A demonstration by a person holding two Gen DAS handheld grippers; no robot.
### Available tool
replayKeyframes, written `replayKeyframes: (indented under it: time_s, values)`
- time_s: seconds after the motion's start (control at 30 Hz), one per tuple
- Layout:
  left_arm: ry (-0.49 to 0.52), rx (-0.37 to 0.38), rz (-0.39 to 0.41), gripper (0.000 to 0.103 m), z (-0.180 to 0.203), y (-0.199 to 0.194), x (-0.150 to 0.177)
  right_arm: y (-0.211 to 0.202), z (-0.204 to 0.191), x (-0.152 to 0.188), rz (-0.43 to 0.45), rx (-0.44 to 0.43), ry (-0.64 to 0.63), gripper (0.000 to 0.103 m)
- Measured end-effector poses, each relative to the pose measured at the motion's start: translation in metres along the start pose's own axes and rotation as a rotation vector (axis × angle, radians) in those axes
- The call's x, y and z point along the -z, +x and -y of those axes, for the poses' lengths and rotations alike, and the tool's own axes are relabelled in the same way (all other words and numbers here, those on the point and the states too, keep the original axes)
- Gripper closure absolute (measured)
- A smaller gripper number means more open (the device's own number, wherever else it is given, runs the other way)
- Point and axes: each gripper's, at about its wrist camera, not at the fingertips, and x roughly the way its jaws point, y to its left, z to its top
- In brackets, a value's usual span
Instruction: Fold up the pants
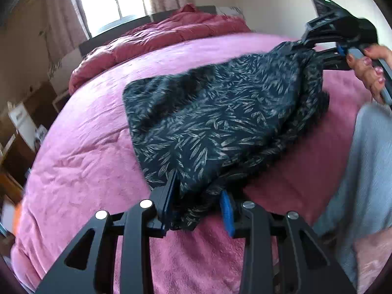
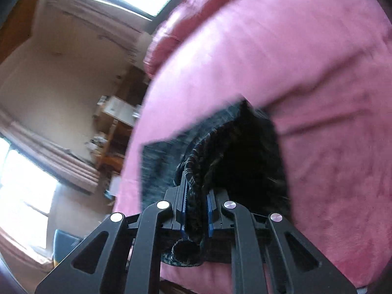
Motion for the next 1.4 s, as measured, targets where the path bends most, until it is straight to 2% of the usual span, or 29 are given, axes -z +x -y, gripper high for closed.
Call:
replayKeyframes:
  time_s: [0.07, 0.17, 0.23, 0.27, 0.33, 0.4, 0.47, 0.57, 0.6, 0.63, 0.7, 0.73, 0.77, 0.8, 0.83, 0.9, 1.0, 1.1, 1.17, 1.27, 1.3, 1.4]
  values:
    - [0.032, -0.018, 0.004, 0.070, 0.005, -0.001, 0.003, 0.010, 0.017, 0.006, -0.010, 0.024, 0.025, 0.092]
    - [0.051, -0.030, 0.006, 0.069, 0.009, -0.004, 0.006, 0.015, 0.039, 0.012, -0.009, -0.022, 0.154, 0.076]
    - [0.047, -0.025, 0.013, 0.068, 0.011, -0.007, 0.006, 0.011, 0.044, 0.013, -0.009, -0.092, 0.219, 0.058]
    - [0.042, -0.021, 0.014, 0.068, 0.010, -0.008, 0.006, 0.007, 0.042, 0.015, -0.008, -0.094, 0.217, 0.056]
    - [0.026, -0.008, 0.014, 0.068, 0.006, -0.009, 0.008, 0.001, 0.030, 0.018, -0.029, -0.020, 0.149, 0.056]
    - [0.015, 0.009, 0.020, 0.068, 0.001, -0.010, 0.010, -0.004, 0.019, 0.023, -0.051, 0.113, 0.067, 0.058]
    - [0.008, 0.028, 0.022, 0.068, -0.004, -0.014, 0.012, -0.013, 0.015, 0.024, -0.053, 0.185, 0.021, 0.058]
    - [-0.016, 0.078, 0.045, 0.064, -0.012, -0.026, 0.015, -0.030, 0.005, 0.024, 0.019, 0.426, -0.094, 0.058]
    - [-0.039, 0.104, 0.062, 0.062, -0.017, -0.033, 0.018, -0.034, 0.002, 0.024, 0.041, 0.481, -0.117, 0.058]
    - [-0.067, 0.120, 0.087, 0.060, -0.022, -0.041, 0.019, -0.040, 0.002, 0.023, 0.065, 0.493, -0.116, 0.058]
    - [-0.122, 0.140, 0.149, 0.050, -0.032, -0.057, 0.017, -0.055, 0.004, 0.022, 0.104, 0.389, -0.089, 0.058]
    - [-0.154, 0.155, 0.185, 0.049, -0.038, -0.065, 0.015, -0.057, -0.003, 0.022, 0.118, 0.331, -0.094, 0.058]
    - [-0.183, 0.164, 0.211, 0.046, -0.042, -0.070, 0.010, -0.054, -0.012, 0.021, 0.127, 0.309, -0.114, 0.058]
    - [-0.198, 0.157, 0.217, 0.044, -0.045, -0.070, 0.004, -0.048, -0.026, 0.021, 0.133, 0.284, -0.167, 0.059]
    - [-0.205, 0.139, 0.207, 0.043, -0.045, -0.066, -0.003, -0.036, -0.042, 0.021, 0.123, 0.267, -0.213, 0.065]
    - [-0.200, 0.091, 0.162, 0.043, -0.042, -0.048, -0.020, -0.013, -0.065, 0.022, 0.081, 0.253, -0.270, 0.067]
    - [-0.197, 0.089, 0.097, 0.043, -0.034, -0.016, -0.036, 0.031, -0.089, 0.023, -0.011, 0.249, -0.306, 0.067]
    - [-0.167, 0.076, 0.038, 0.043, -0.026, 0.013, -0.045, 0.057, -0.091, 0.034, -0.060, 0.374, -0.370, 0.067]
    - [-0.161, 0.067, 0.008, 0.043, -0.021, 0.021, -0.043, 0.054, -0.084, 0.042, -0.067, 0.413, -0.393, 0.067]
    - [-0.203, 0.090, -0.033, 0.042, -0.016, 0.028, -0.028, 0.044, -0.062, 0.052, -0.092, 0.417, -0.379, 0.077]
    - [-0.216, 0.091, -0.038, 0.042, -0.016, 0.029, -0.024, 0.042, -0.057, 0.057, -0.089, 0.419, -0.384, 0.081]
    - [-0.198, 0.062, -0.019, 0.042, -0.011, 0.023, -0.015, 0.037, -0.053, 0.060, -0.070, 0.403, -0.362, 0.081]
